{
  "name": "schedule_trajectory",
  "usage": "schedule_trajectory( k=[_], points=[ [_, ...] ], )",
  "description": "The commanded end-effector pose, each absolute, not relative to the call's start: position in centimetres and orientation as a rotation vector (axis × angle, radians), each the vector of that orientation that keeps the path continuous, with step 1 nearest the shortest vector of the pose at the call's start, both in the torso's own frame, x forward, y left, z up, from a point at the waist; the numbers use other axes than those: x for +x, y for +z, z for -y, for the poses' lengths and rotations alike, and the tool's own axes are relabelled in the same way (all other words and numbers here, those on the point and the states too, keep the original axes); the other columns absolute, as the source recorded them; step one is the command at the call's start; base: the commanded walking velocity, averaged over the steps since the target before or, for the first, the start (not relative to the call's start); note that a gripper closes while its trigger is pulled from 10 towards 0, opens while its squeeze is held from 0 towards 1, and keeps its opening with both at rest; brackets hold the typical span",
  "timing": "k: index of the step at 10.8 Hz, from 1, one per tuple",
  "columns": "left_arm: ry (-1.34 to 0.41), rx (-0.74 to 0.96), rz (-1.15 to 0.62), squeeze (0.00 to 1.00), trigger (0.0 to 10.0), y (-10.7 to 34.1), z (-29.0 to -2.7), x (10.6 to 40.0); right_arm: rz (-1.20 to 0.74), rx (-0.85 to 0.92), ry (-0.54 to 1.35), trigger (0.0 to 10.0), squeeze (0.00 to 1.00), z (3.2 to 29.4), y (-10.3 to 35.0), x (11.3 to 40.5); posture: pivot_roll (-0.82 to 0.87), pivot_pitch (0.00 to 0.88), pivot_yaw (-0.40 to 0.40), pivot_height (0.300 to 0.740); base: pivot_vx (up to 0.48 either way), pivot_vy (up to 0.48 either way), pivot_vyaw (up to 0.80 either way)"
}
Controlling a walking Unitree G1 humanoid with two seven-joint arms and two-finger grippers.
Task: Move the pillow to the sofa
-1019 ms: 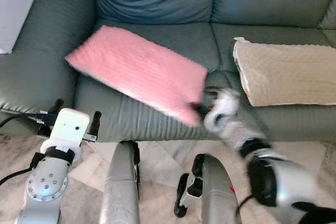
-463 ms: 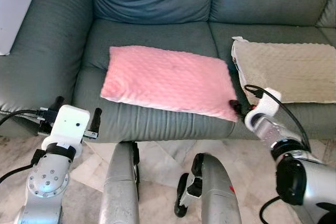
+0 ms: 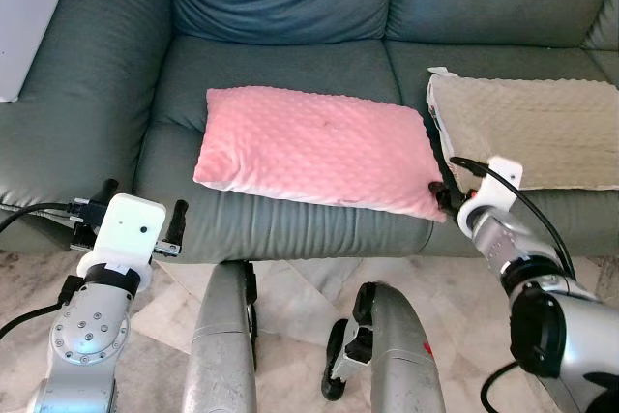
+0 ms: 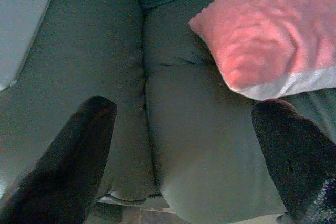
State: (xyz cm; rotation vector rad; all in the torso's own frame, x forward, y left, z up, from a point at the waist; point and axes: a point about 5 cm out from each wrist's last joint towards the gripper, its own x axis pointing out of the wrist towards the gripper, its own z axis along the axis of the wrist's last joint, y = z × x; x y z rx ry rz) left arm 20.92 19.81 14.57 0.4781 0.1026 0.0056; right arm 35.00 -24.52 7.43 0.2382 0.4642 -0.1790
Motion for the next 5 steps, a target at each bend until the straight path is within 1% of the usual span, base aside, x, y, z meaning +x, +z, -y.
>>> schedule_trajectory(
  k=[1, 3, 4, 5],
  points=[
    [-0.001, 0.48, -0.128, 0.0, 10.0, 14.2, -19.6, 20.7, -0.469, 0.207, -0.205, 10.0, 0.0, 24.6, 7.4, 35.0, 0.25, 0.261, -0.017, 0.616, 0.0, 0.0, 0.0],
    [-0.005, 0.477, -0.128, 0.0, 10.0, 14.2, -19.5, 20.9, -0.424, 0.206, -0.2, 10.0, 0.0, 23.8, 8.6, 36.0, 0.25, 0.26, -0.018, 0.616, 0.0, 0.0, 0.0],
    [-0.003, 0.475, -0.128, 0.0, 10.0, 14.2, -19.4, 21.0, -0.407, 0.202, -0.176, 10.0, 0.0, 22.8, 9.1, 36.6, 0.25, 0.261, -0.022, 0.616, 0.0, 0.0, 0.0],
    [-0.002, 0.475, -0.128, 0.0, 10.0, 14.2, -19.4, 21.0, -0.406, 0.189, -0.167, 10.0, 0.0, 22.4, 9.1, 36.7, 0.25, 0.261, -0.024, 0.616, 0.0, 0.0, 0.0]
  ],
)
